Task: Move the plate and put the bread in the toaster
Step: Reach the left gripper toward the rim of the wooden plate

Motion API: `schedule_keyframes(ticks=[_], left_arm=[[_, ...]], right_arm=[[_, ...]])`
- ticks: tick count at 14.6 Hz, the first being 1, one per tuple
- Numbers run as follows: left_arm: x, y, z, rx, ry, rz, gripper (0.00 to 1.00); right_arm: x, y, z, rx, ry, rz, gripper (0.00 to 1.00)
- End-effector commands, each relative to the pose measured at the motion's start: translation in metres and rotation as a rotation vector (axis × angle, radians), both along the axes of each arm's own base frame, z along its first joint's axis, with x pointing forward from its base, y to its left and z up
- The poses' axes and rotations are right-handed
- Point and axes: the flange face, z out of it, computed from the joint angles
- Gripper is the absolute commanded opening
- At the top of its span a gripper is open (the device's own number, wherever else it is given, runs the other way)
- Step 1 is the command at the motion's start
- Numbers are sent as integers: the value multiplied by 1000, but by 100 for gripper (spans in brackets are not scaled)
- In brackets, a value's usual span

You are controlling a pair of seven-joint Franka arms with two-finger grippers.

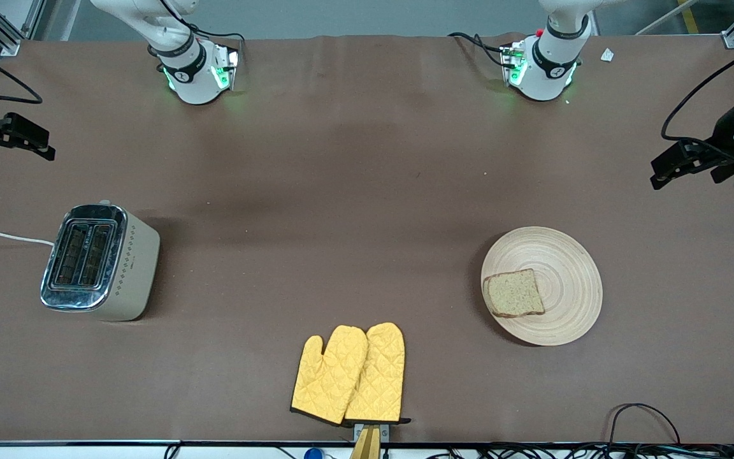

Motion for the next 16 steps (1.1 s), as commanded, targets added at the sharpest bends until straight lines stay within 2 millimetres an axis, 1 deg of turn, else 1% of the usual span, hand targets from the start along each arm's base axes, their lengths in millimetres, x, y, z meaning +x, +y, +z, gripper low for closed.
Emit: schedule_keyframes(ticks=[1, 3, 4, 6, 7, 8, 9, 10, 12, 14, 16], left_arm=[[0, 4, 5, -11, 3, -37, 100], [2, 6, 2, -12, 6, -88, 100], [7, 7, 0, -14, 7, -97, 100], [21, 11, -14, -27, 25, -96, 100], [30, 22, -27, -45, 39, -87, 100], [39, 41, -39, -56, 39, -58, 100], [50, 51, -51, -70, 28, -44, 100], [58, 54, -65, -86, 30, -40, 100], [76, 70, -98, -113, 43, -13, 100], [95, 91, -135, -165, 32, 33, 100], [109, 106, -181, -234, 59, 70, 100]], right_arm=[[-5, 0, 0, 14, -5, 9, 100], [-5, 1, 0, 14, -2, 11, 100], [-5, 1, 0, 14, -2, 11, 100], [-5, 1, 0, 14, -2, 11, 100], [-5, 1, 0, 14, -2, 11, 100], [-6, 1, 0, 15, -1, 11, 100], [-6, 0, 0, 15, -1, 9, 100], [-5, 0, -1, 15, -1, 8, 100], [-6, 0, -2, 16, 2, 9, 100], [-5, 1, -5, 24, 3, 9, 100], [-4, 3, -5, 28, 3, 11, 100]])
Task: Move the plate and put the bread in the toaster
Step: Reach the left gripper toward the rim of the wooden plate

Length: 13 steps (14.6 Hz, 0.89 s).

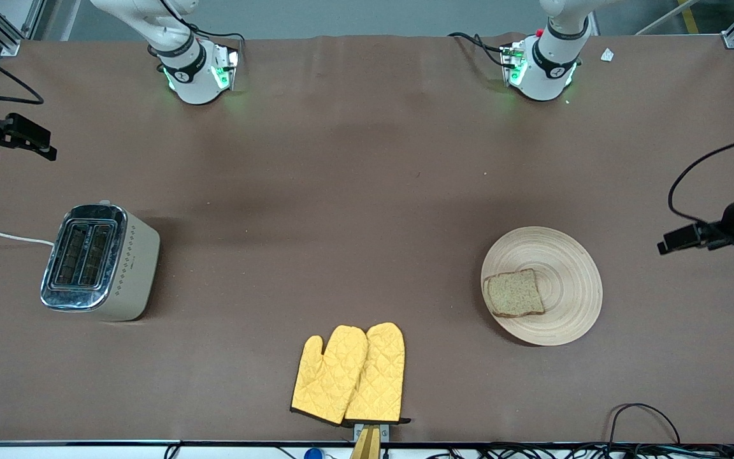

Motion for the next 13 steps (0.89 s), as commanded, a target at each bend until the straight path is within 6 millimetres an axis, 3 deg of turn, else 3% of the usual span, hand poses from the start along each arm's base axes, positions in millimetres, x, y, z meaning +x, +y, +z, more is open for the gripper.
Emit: schedule_keyframes(ticks=[1, 3, 5, 9, 12, 13], left_arm=[[18, 24, -61, -98, 40, 52, 100], [17, 45, -104, -183, 43, 97, 100], [14, 46, -142, -205, 31, 31, 100], [5, 100, -230, -412, 12, 18, 100], [0, 111, -274, -580, -56, -14, 98], [-3, 115, -285, -613, -73, -19, 92]], right_arm=[[-4, 2, -4, 21, -2, 10, 100], [-2, 5, -6, 42, -10, 10, 100], [2, 9, -11, 45, -11, 14, 100], [12, 26, -19, 85, -39, 24, 100], [24, 38, -31, 124, -65, 31, 100], [29, 53, -37, 134, -84, 53, 100]])
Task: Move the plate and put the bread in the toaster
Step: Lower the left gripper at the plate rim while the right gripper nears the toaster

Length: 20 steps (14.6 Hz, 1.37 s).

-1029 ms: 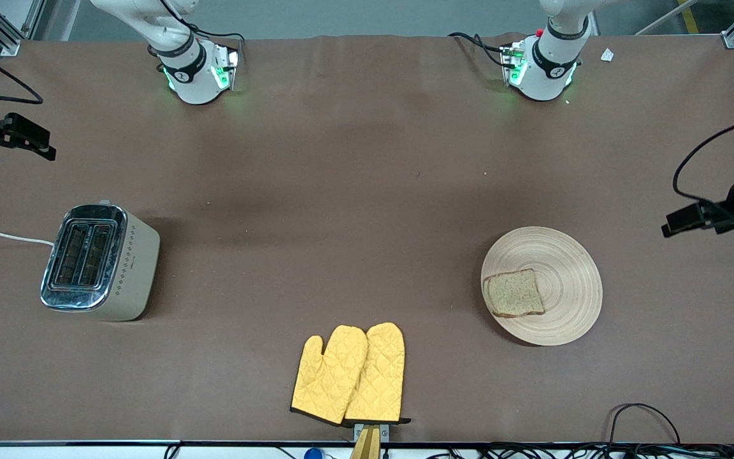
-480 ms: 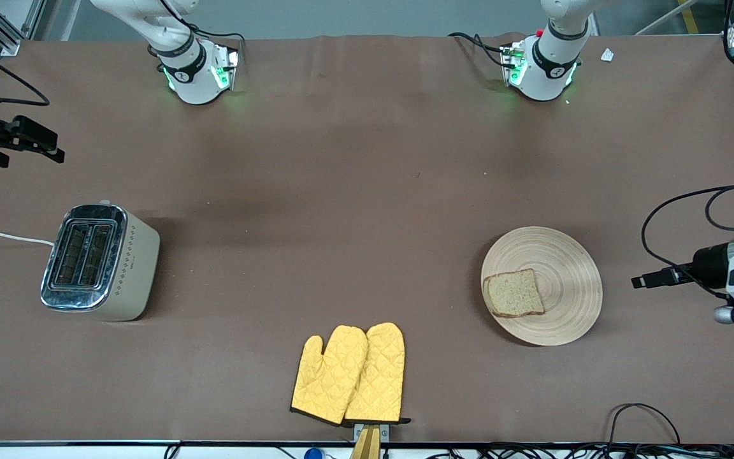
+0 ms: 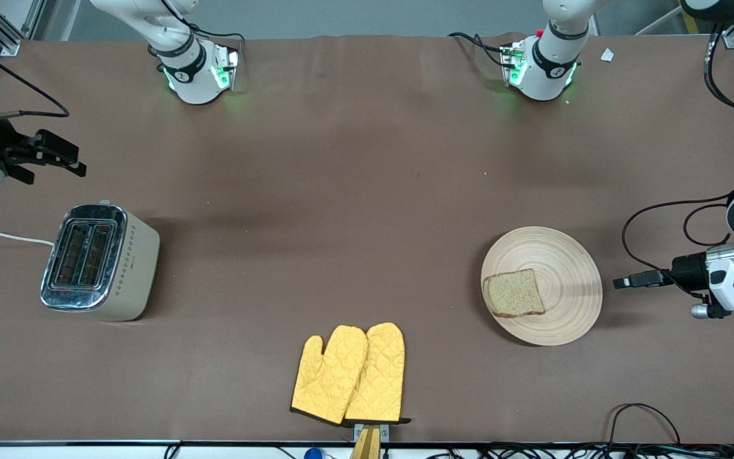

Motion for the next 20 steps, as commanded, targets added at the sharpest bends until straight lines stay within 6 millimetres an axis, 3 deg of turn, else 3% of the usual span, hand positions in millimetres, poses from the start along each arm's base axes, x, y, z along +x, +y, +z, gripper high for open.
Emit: schedule_keyframes(ticks=[1, 4, 8, 12, 15, 16, 17, 19, 20], left_arm=[[-1, 1, -23, -89, -62, -12, 86], [-3, -1, -42, -133, -89, -30, 77], [-3, -14, -51, -164, -91, -53, 65], [-5, -15, -62, -174, -122, -101, 47], [-6, -16, -68, -180, -116, -100, 33], [-7, -19, -70, -190, -111, -103, 30], [-8, -20, -73, -202, -103, -104, 28], [-7, -20, -72, -214, -102, -108, 22], [-5, -19, -69, -219, -106, -112, 18]], right_arm=[[12, 31, -21, 28, -47, 34, 100], [31, 65, -40, 78, -83, 13, 100], [57, 85, -96, 163, -16, -39, 100], [61, 124, -139, 189, 52, 14, 100], [61, 137, -145, 191, 61, -11, 100], [64, 144, -157, 192, 71, -32, 100], [62, 148, -182, 188, 103, -39, 100], [55, 164, -195, 191, 93, -21, 100], [56, 160, -201, 192, 88, -32, 100]])
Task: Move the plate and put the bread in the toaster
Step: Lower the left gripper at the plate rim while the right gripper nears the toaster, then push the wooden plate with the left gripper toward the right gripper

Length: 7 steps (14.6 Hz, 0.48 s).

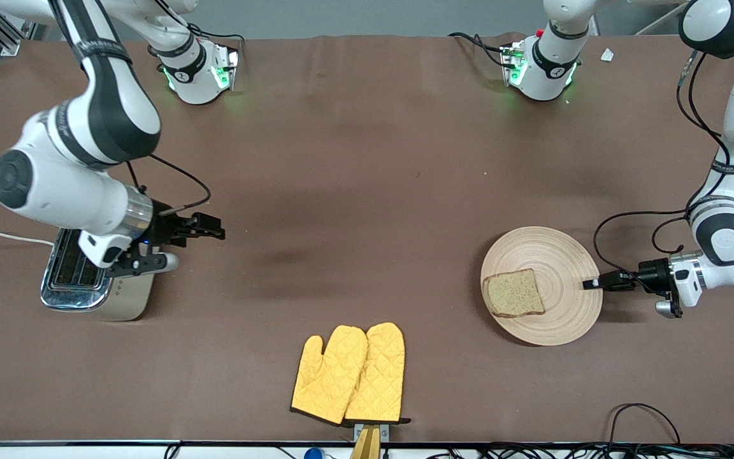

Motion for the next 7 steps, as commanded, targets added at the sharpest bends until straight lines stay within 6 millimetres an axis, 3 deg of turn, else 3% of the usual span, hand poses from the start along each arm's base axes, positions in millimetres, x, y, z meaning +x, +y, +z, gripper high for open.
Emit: schedule_keyframes(ticks=[1, 2, 4, 7], left_arm=[[6, -1, 7, -46, -19, -14, 14], [6, -1, 6, -50, -21, -18, 11], [7, -5, 7, -55, -41, -35, 4], [17, -40, 28, -141, -54, -90, 1]], right_arm=[[-4, 2, -19, 17, -4, -35, 100], [-4, 8, -22, 18, -7, -31, 100], [2, 21, -54, 27, -5, -27, 100], [5, 40, -87, 36, -12, -22, 100]])
